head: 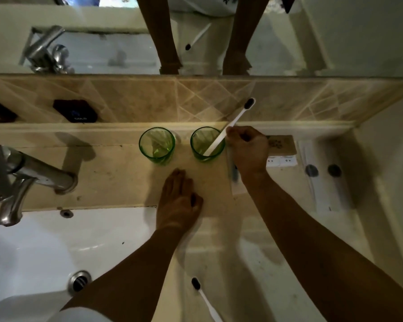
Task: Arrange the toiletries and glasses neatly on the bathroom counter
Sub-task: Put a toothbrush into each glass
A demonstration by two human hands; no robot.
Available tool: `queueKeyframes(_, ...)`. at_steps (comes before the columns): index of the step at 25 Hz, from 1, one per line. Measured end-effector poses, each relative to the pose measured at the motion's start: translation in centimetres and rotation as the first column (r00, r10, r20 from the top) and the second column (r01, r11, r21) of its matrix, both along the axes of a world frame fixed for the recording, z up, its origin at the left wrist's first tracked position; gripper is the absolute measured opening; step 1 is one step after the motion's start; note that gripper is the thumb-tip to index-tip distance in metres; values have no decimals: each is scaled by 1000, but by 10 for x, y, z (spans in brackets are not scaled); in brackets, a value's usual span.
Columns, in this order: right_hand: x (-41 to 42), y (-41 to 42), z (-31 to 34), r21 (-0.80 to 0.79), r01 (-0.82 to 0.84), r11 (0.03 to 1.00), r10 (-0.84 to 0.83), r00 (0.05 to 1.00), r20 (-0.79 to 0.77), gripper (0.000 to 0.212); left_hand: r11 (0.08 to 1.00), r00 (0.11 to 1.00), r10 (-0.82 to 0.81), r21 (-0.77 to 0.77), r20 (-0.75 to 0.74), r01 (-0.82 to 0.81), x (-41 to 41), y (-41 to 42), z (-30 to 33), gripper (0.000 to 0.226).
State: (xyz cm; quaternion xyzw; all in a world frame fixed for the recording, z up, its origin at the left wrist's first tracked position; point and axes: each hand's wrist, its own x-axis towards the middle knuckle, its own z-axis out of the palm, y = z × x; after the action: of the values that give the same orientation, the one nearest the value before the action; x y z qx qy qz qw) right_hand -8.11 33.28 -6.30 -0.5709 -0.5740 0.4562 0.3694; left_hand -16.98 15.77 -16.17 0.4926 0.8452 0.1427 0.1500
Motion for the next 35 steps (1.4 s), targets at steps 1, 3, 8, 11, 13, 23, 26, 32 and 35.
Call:
queueKeyframes(1, 0, 0, -3, 6, -7, 1000, 7, 1000, 14, 11, 1000, 1000, 0, 3, -12, 0, 0, 0, -1, 60)
queueKeyframes(3, 0, 3, -7, 24, -33, 999, 31, 997, 67, 13, 1000, 999, -1, 18, -37, 2, 0, 2, -2, 60)
queueKeyframes(8, -5, 8, -9, 43, -112, 993, 107, 989, 105, 14, 999, 999, -2, 39, -47, 4, 1, 2, -1, 57)
queueKeyframes(11, -8, 10, -12, 39, -144, 989, 138, 983, 124, 15, 1000, 999, 0, 22, -42, 1, 1, 1, -1, 57)
queueKeyframes(13, -9, 13, -13, 63, -156, 986, 145, 978, 148, 18, 1000, 999, -5, 4, -45, 5, 0, 2, -2, 59)
queueKeyframes(23, -7, 21, -8, 92, -165, 982, 141, 964, 225, 13, 1000, 1000, -1, 11, -19, 1, 0, 2, -2, 60)
queueKeyframes(26, -6, 22, -6, 108, -153, 982, 131, 973, 189, 14, 1000, 1000, 4, 18, -12, -4, 0, 1, 0, 57)
queueKeyframes(32, -7, 28, -3, 88, -183, 979, 164, 968, 192, 18, 1000, 1000, 4, 11, -4, -4, 1, 1, 2, 57)
queueKeyframes(35, -8, 30, -5, 62, -241, 969, 224, 952, 211, 21, 1000, 1000, 5, 2, -7, -5, 0, 1, 3, 59)
